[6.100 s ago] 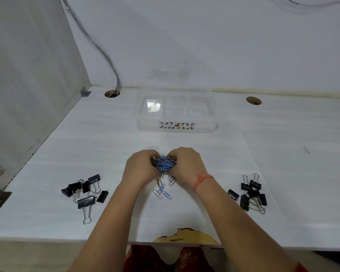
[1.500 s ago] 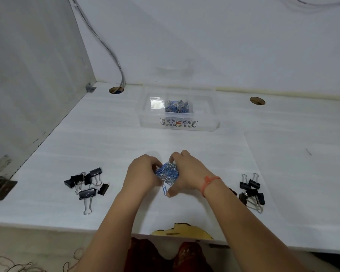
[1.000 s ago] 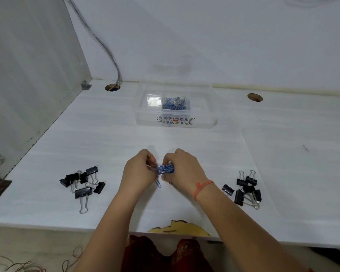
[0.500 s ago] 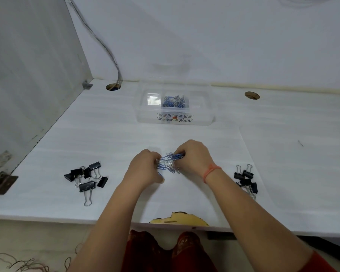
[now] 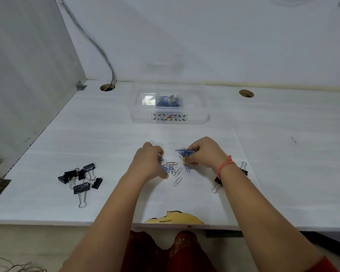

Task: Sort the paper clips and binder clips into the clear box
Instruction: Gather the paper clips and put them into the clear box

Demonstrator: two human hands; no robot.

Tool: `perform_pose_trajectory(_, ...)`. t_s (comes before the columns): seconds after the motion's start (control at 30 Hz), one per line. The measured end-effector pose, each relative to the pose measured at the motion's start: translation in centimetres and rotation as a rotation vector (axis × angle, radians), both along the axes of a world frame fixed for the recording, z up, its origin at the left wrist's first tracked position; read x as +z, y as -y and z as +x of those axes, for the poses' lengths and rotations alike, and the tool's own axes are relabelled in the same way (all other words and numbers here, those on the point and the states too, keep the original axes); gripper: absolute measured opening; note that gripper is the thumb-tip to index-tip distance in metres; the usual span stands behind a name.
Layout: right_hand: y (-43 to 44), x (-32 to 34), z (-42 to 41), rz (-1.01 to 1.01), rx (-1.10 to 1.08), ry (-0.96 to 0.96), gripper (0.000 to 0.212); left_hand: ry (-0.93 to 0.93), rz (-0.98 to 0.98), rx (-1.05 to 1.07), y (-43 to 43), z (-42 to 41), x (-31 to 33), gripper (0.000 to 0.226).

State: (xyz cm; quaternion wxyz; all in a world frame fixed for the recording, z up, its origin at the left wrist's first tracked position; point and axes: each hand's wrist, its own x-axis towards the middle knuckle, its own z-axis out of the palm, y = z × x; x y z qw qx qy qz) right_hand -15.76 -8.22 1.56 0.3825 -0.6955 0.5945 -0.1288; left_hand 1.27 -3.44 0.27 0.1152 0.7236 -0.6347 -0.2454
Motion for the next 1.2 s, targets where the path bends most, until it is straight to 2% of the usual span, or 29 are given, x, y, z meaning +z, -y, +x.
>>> perform_pose_trajectory(0.1, -0.2, -0.1, -0.2, 0.031, -0.02, -0.078, 0.005, 0.003, 0.001, -0.04, 0.1, -0.7, -0.1, 0.07)
perform_pose_trajectory(0.27, -0.8, -1.0, 0.0, 0.124, -0.122, 0.131, 0.02, -0.086, 0.055, -0.114, -0.5, -1.2, -0.3, 0.071)
perform_pose_trajectory(0.37, -0.7, -0.9, -0.3, 0.133, -0.132, 0.16, 0.019, -0.139, 0.089, -0.102, -0.8, -1.2, -0.1, 0.083)
perform_pose_trajectory(0.43, -0.8, -0.9, -0.5, 0.128, -0.123, 0.14, 0.018, -0.066, 0.052, -0.099, -0.8, -1.9, -0.4, 0.085)
perform_pose_trajectory(0.6, -0.8, -0.8, -0.6, 0.081, -0.091, 0.036, 0.012, 0.056, -0.036, -0.029, 0.2, -3.6, -0.4, 0.053)
perform_pose_trajectory(0.77, -0.8, -0.8, -0.9, 0.083, -0.099, 0.008, 0.02, 0.177, -0.065, -0.059, 1.0, -4.6, 0.0, 0.024)
perform_pose_trajectory(1.0, -0.9, -0.9, -0.7, 0.082, -0.121, 0.018, 0.018, 0.222, -0.073, -0.086, 1.5, -4.4, -0.2, 0.019)
perform_pose_trajectory(1.2, -0.9, -1.1, -0.8, 0.089, -0.136, 0.025, 0.018, 0.207, 0.01, -0.14, 1.9, -4.0, 0.6, 0.017)
